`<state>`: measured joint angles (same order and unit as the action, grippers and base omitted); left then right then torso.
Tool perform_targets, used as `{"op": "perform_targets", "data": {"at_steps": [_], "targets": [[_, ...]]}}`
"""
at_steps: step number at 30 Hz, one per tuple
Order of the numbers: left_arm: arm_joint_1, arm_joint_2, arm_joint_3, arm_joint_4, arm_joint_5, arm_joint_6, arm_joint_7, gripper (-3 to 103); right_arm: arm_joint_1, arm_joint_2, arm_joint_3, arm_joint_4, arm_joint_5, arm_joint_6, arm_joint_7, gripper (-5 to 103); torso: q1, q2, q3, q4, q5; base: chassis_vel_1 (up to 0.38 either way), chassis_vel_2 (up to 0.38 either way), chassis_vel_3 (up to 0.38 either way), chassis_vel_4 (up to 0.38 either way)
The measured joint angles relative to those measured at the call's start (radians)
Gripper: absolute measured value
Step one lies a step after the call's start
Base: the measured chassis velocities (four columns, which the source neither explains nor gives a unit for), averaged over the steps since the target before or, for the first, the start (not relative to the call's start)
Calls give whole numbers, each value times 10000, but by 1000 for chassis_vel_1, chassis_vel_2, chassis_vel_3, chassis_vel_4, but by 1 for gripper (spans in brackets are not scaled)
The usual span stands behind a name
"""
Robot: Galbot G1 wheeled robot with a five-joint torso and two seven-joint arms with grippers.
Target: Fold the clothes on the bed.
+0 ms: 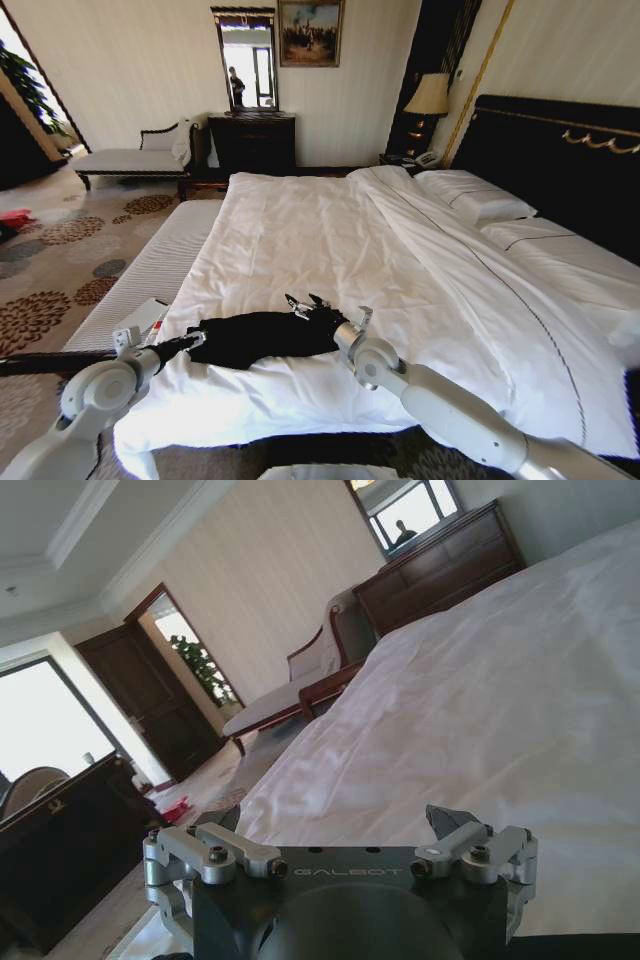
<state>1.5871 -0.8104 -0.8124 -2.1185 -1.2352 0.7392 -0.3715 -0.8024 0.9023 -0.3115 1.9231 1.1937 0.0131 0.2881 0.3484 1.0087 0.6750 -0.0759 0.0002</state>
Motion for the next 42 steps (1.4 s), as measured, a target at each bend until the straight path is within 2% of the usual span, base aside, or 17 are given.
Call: {"op": "perform_targets", "data": {"at_steps": [3, 5, 8, 11, 13, 18, 22, 24, 26, 27, 30, 35, 37, 38, 40, 42], "targets": [[349, 221, 69, -72, 473, -1, 174, 100, -269, -18, 408, -96, -173, -5, 132, 100, 0, -1, 0, 8, -3, 0, 0, 0, 0], [343, 165, 63, -211, 478, -3, 223, 100, -379, -12, 591, -133, -226, -4, 211, 100, 0, 0, 0, 10, -1, 0, 0, 0, 0], [177, -18, 20, -494, 70, -13, 242, 100, -534, -29, 884, -173, -265, -4, 396, 100, 0, 0, 0, 5, -2, 0, 0, 0, 0], [29, -71, 114, -528, 52, -15, 483, 100, -605, -70, 1030, -182, -296, -4, 544, 100, 0, -1, 0, 4, -2, 0, 0, 0, 0], [-127, -75, 261, -418, 322, -17, 768, 100, -614, -75, 1063, -192, -309, -9, 674, 100, 0, -1, 0, 5, -1, 0, 0, 0, 0], [-437, -117, 368, -288, 835, -59, 1013, 100, -454, -55, 1007, -352, -348, -71, 768, 100, 0, 0, 0, 7, -3, 0, 0, 0, 0], [-822, -361, 186, -825, 228, -288, 1145, 100, -233, 23, 1115, -746, -331, -483, 1281, 100, -1, 0, 0, 9, 0, 0, 0, 0, 0], [-1256, -661, 144, -916, -105, -497, 1163, 100, -58, 125, 1284, -1161, -111, -843, 1864, 100, -1, 0, 0, 5, 1, 0, 0, 0, 0], [-1939, -1124, 254, -523, -295, -540, 875, 100, 205, 240, 1489, -1600, 604, -1152, 2270, 100, -1, -1, 0, 3, 2, 0, 0, 0, 0], [-1939, -1124, 254, -523, -295, -540, 875, 100, 205, 240, 1489, -1600, 604, -1152, 2270, 100, -1, -1, 0, 3, 2, 0, 0, 0, 0], [-3261, -1807, 872, 746, -232, -468, 474, 100, 827, 429, 1394, -1948, 1439, -1519, 2463, 100, 0, -1, 0, 7, -5, 0, 0, 0, 0], [-4430, -2240, 1988, 2175, 60, -418, 360, 100, 1462, 911, 738, -2518, 1751, -1664, 2567, 100, 0, -2, 2, 4, -4, 0, 0, 0, 0], [-4555, -2182, 2591, 2683, 518, -416, 454, 100, 1601, 1231, 329, -2784, 1719, -1671, 2585, 100, 2, -2, 2, 4, -2, 0, 0, 0, 0], [-4555, -2182, 2591, 2683, 518, -416, 454, 100, 1601, 1231, 329, -2784, 1719, -1671, 2585, 100, 2, -2, 2, 4, -2, 0, 0, 0, 0], [-4427, -1953, 2975, 2892, 1027, -454, 660, 100, 1603, 1413, 93, -2902, 1621, -1672, 2621, 100, 3, -2, 3, 4, -3, 0, 0, 0, 0], [-3896, -1265, 3283, 2863, 1225, -466, 799, 100, 1445, 1506, -148, -2911, 1502, -1706, 2811, 100, 0, -2, 1, 11, -6, 0, 0, 0, 0]]}}
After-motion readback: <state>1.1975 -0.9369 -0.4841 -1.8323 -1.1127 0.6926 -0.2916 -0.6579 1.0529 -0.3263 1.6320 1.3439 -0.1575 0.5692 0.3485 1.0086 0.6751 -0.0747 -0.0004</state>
